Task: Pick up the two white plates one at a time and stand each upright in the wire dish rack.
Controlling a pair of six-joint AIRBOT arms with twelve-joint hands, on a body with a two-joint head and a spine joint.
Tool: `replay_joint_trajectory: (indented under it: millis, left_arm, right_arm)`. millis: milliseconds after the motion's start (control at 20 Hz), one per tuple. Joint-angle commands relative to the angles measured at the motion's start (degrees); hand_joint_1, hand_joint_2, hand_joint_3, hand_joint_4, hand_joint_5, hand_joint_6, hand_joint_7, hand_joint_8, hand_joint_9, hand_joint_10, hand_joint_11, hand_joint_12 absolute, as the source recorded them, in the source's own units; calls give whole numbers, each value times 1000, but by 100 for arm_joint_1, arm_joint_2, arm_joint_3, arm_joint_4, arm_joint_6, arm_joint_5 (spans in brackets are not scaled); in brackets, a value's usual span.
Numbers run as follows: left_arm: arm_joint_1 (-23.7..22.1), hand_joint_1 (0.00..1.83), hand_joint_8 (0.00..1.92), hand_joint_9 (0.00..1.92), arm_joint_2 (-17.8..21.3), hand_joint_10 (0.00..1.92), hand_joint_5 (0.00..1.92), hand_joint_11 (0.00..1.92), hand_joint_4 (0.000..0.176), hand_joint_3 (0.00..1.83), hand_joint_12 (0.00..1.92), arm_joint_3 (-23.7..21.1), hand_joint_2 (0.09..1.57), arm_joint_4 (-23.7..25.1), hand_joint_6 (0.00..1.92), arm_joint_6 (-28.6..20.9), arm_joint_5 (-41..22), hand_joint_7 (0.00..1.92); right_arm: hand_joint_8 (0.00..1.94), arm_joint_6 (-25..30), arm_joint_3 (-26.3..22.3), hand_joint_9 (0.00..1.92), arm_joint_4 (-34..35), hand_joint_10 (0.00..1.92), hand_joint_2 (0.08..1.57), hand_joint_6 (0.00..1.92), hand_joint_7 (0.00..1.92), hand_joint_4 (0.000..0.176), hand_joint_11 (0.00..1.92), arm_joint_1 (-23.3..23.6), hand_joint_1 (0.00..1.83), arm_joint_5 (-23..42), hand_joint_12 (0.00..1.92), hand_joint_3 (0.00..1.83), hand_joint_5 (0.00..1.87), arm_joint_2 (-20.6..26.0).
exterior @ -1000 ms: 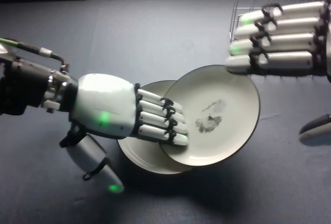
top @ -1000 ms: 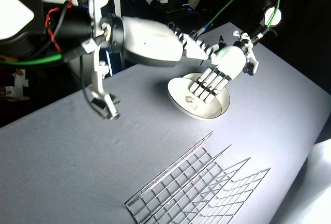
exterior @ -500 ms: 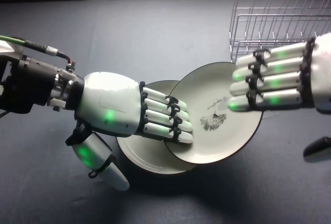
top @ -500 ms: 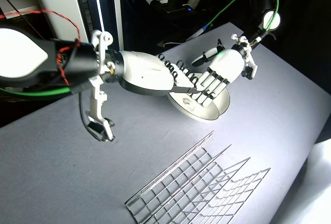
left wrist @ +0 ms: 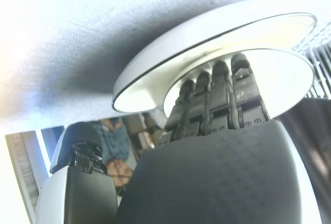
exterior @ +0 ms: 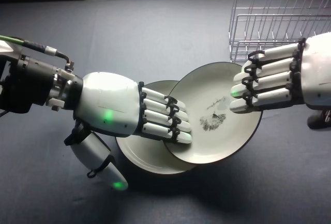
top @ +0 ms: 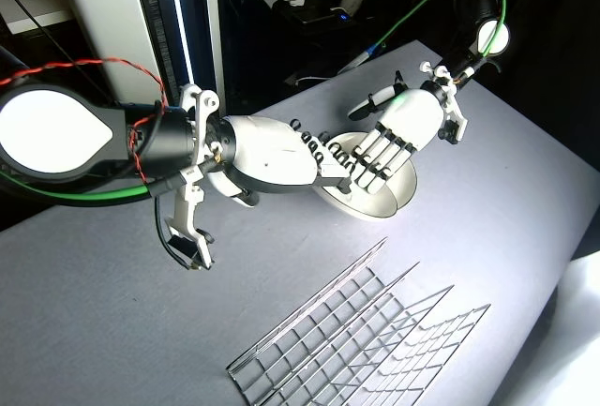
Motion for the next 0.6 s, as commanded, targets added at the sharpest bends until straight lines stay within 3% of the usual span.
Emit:
replay_joint_trajectory:
  millis: [0,550]
  left_arm:
    - [77,0,0,0,-40,0,0,0,0,7,0,14,1124,243,0,28,100,0]
    - [88,0,0,0,-61,0,0,0,0,3,0,16,1120,195,0,53,100,0]
  right_arm:
    - [9,18,31,213,289,23,1015,14,213,0,0,0,1251,335,758,5,252,-32]
    - [6,-7,475,258,365,6,1045,8,266,0,0,-96,1244,24,882,0,297,-863]
